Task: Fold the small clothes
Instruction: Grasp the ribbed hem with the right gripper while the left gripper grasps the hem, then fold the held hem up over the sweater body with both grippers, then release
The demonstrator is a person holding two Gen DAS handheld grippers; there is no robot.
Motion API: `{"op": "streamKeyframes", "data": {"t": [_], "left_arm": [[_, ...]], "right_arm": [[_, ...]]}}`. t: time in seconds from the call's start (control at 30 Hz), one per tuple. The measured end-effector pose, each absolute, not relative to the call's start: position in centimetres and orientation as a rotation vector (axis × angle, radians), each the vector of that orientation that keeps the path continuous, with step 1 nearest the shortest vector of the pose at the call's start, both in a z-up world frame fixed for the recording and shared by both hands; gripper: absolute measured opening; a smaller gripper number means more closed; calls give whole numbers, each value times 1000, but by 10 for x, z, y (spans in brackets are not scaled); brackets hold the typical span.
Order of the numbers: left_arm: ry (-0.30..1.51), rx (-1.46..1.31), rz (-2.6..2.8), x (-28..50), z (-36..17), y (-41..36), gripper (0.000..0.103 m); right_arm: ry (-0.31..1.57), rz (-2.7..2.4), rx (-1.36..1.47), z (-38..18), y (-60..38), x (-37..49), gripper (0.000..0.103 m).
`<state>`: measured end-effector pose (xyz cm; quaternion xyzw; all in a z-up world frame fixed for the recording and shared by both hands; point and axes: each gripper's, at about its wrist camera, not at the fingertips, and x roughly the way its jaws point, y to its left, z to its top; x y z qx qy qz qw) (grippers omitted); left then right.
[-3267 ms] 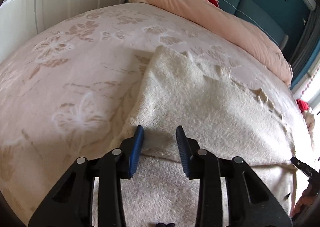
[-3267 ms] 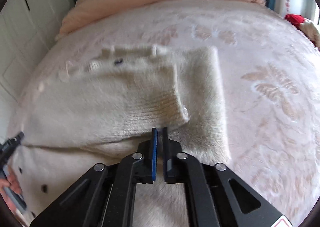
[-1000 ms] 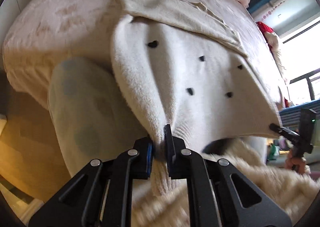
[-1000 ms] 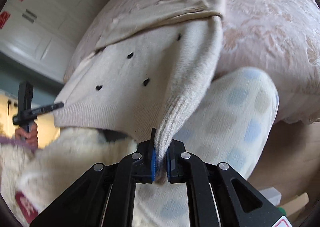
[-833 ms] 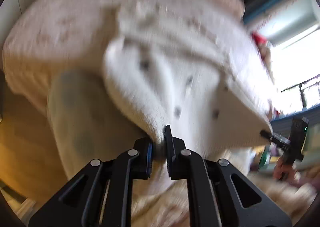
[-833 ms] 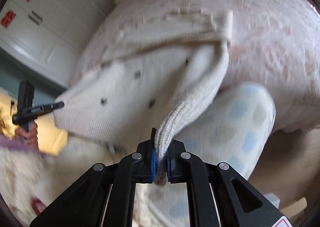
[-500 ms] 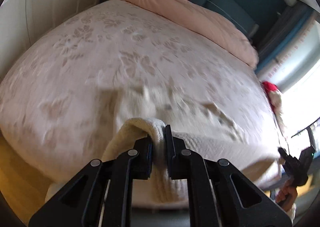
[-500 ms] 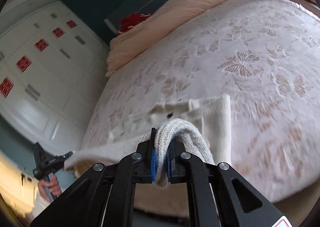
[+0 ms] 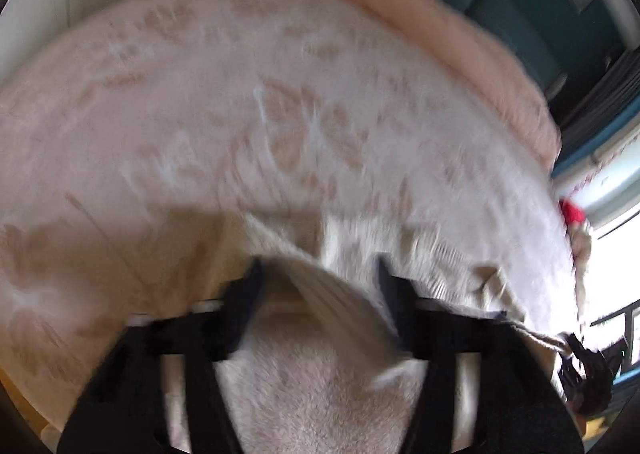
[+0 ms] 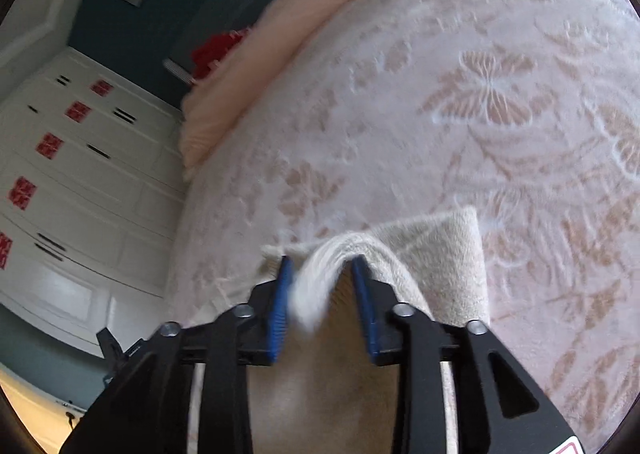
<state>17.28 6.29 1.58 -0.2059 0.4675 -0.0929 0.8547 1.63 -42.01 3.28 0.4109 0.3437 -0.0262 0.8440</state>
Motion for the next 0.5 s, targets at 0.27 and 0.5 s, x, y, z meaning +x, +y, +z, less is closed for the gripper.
{"op": "streamKeyframes", "data": {"t": [0.27, 0.5], "left_arm": [[956, -282, -234, 152, 18, 61, 85], [1088, -95, -264, 177, -10, 18, 8]], "right_arm": [[779, -144, 628, 25, -401, -2, 76], [960, -138, 510, -12, -381, 40, 15]]}}
